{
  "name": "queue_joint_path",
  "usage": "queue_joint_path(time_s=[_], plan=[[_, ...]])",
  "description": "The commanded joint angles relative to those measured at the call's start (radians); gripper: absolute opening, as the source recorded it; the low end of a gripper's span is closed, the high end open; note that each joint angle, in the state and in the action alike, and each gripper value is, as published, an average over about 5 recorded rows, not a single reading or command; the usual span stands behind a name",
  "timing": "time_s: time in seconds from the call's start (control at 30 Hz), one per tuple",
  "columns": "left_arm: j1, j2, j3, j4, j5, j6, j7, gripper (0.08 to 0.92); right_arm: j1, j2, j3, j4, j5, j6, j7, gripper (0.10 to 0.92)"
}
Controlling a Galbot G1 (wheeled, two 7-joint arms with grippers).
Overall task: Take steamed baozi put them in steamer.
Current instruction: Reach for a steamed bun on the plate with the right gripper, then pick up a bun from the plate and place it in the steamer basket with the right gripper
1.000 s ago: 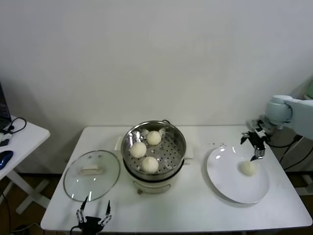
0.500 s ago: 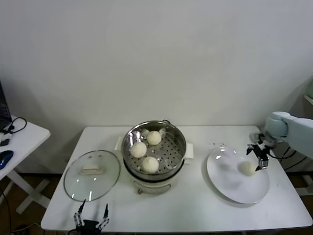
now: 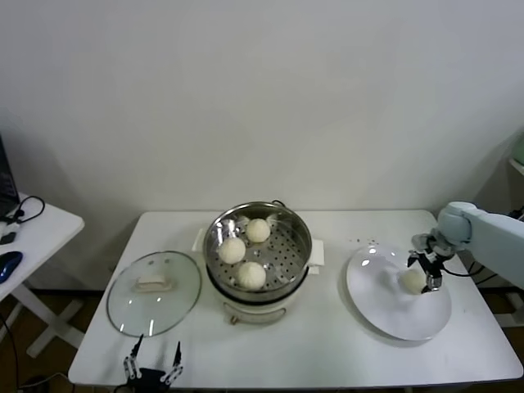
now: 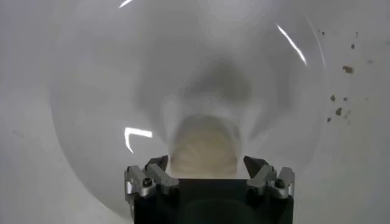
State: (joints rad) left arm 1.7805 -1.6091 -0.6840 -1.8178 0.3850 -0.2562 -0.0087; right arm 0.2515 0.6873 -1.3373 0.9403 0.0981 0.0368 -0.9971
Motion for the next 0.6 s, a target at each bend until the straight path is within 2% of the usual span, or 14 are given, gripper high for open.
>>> queue_joint_path(time_s=[0.03,0.3,0.47,0.6], plan=[[0.0,-0.036,-0.001,0.0,0.0,0.0,0.0,0.823,-0.034,0.0,0.031,-0.014,-0.026,0.009,0.004,0.78],[-0.003,-0.034,0.005,0.0,0.0,0.002,-0.001,0.823,0.001,-0.009,0.011,0.013,-0.029,-0.004,0.005,0.619],[-0.002,-0.033,0.004,-0.003,0.0,0.004,-0.004,0.823,0.111,-0.02,-0.07,0.075,0.003,-0.023,0.005,0.57],[-0.004,-0.034,0.005,-0.006,-0.002,0.004,-0.004,0.823,0.359,-0.032,-0.291,0.209,0.119,-0.057,-0.003,0.559]])
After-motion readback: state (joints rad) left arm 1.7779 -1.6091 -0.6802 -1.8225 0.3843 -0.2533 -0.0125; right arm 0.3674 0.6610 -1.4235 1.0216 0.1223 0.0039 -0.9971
